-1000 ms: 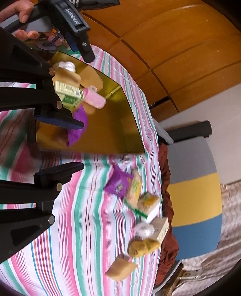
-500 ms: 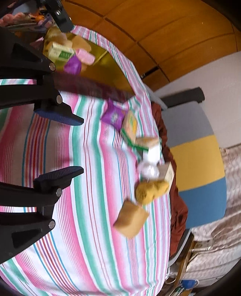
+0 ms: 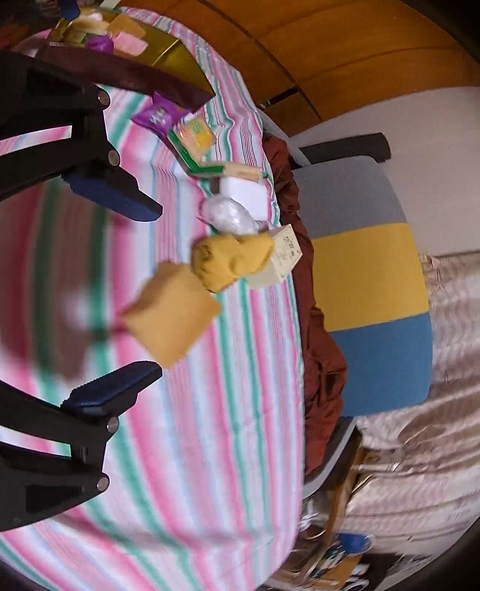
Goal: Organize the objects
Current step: 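Move the right tool to the square yellow sponge and grasp it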
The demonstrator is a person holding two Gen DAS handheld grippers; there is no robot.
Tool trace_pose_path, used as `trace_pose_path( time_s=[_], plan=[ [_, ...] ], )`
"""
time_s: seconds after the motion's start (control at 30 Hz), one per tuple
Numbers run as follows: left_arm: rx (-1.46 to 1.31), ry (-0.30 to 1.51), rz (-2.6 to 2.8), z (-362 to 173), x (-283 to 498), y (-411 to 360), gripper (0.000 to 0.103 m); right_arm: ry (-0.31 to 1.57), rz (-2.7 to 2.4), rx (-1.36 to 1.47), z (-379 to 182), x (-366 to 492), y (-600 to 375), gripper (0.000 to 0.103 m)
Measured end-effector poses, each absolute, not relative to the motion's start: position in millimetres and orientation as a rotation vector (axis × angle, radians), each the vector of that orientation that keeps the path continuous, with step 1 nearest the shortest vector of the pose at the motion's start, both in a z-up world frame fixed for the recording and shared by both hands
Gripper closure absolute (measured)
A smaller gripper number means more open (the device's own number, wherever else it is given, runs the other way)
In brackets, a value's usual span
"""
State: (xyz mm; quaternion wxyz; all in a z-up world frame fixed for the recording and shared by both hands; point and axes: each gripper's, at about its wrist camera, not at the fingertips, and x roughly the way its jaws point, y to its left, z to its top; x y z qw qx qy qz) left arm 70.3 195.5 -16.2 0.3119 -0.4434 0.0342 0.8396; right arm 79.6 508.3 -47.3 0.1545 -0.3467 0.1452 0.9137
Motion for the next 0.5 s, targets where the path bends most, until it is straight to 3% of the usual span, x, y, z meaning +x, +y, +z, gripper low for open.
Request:
trace_pose_path(
  time_s=[0.33, 0.5],
  plan=[
    [-1.179, 0.136, 2.224, -15.3, 68.1, 208.3, 0.0, 0.263, 2.613, -1.146, -82.9, 37.3, 521.9, 0.023],
    [-1.184, 0.147, 2.242, -16.6, 59.9, 214.7, 0.0, 0.301, 2.619, -1.124, -86.2, 39.0, 525.0, 0.026]
  ],
)
